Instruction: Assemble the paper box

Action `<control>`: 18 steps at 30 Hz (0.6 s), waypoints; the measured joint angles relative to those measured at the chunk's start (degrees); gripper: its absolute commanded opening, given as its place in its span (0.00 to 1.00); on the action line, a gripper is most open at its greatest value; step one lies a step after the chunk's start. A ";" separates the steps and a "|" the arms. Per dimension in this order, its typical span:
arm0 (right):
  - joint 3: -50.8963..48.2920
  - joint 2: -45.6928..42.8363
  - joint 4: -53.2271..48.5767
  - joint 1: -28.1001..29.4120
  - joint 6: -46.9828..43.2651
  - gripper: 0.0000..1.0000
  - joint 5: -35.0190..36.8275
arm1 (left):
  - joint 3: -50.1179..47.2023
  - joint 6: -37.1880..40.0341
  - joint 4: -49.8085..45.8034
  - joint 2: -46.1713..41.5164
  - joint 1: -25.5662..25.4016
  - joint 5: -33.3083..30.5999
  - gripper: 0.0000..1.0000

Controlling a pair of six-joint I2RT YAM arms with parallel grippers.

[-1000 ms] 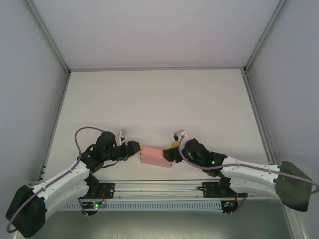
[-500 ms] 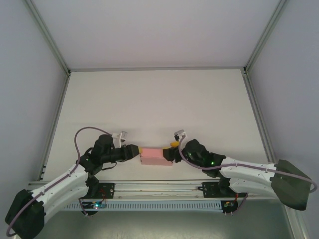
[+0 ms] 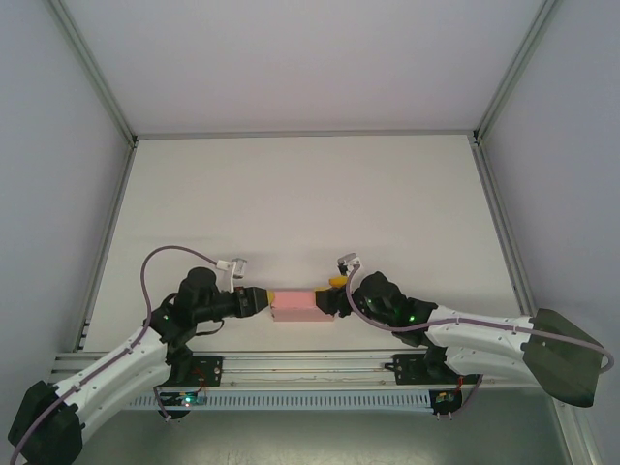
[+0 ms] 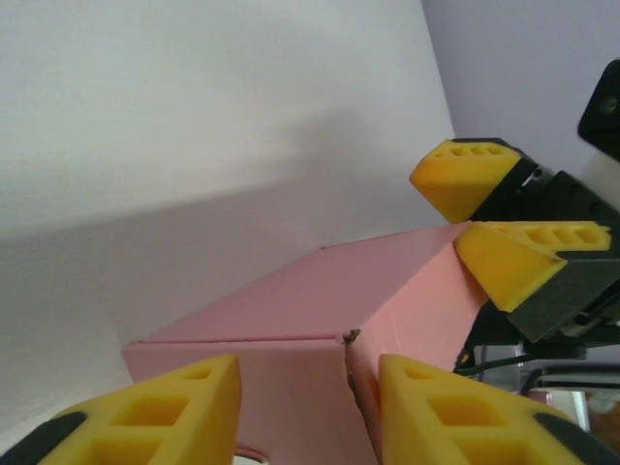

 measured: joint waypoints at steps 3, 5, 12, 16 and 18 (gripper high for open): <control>0.85 -0.59 -2.32 -0.02 -0.39 0.68 0.02 | 2.16 0.76 -4.22 0.55 -0.02 -2.03 0.71; 1.92 -1.22 -5.18 -0.02 -0.87 0.71 0.24 | 4.26 1.14 -7.23 1.01 0.00 -3.54 0.81; 6.91 -3.87 -15.23 -0.02 -4.61 0.89 1.79 | 15.41 2.27 -13.00 3.39 -0.02 -6.93 1.00; 10.99 -4.09 -18.49 -0.02 -11.06 0.98 -0.13 | 24.39 2.56 -18.84 7.89 0.00 -14.67 1.00; 14.73 -2.84 -20.94 -0.02 -17.00 0.98 -3.85 | 28.81 2.69 -22.16 11.63 0.07 -19.78 1.00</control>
